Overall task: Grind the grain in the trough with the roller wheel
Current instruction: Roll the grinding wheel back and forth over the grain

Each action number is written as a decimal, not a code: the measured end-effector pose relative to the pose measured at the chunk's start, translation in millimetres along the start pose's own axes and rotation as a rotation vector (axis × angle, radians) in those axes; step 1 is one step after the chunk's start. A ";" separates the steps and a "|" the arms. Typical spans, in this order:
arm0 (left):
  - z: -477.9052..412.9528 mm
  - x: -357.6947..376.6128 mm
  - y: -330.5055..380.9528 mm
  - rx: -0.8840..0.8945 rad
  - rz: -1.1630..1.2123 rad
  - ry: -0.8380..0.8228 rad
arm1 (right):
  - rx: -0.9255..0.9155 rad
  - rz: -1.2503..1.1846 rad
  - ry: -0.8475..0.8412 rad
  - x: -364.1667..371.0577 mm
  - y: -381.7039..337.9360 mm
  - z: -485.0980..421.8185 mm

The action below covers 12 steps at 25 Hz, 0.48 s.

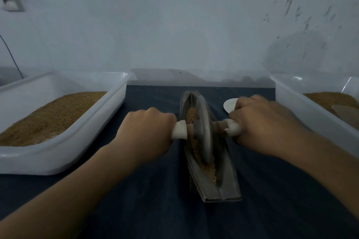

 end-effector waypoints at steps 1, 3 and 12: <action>4.0 -5.2 0.8 0.020 -0.021 0.033 | -0.024 -0.058 -0.030 -1.8 3.8 5.3; -1.4 -5.3 1.5 0.028 0.006 0.007 | -0.011 -0.117 -0.056 -2.0 7.1 5.2; -55.6 -1.4 -7.7 -0.103 -0.014 -0.174 | 0.112 -0.078 0.020 10.8 10.4 -41.3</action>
Point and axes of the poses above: each hand's wrist, its own z-axis away from the middle knuckle, its own x-axis out of the palm, y = z × x, the point moved 6 cm from there along -z, towards the middle knuckle, and after that the axes turned 14 degrees about -y, right-handed, at the moved point
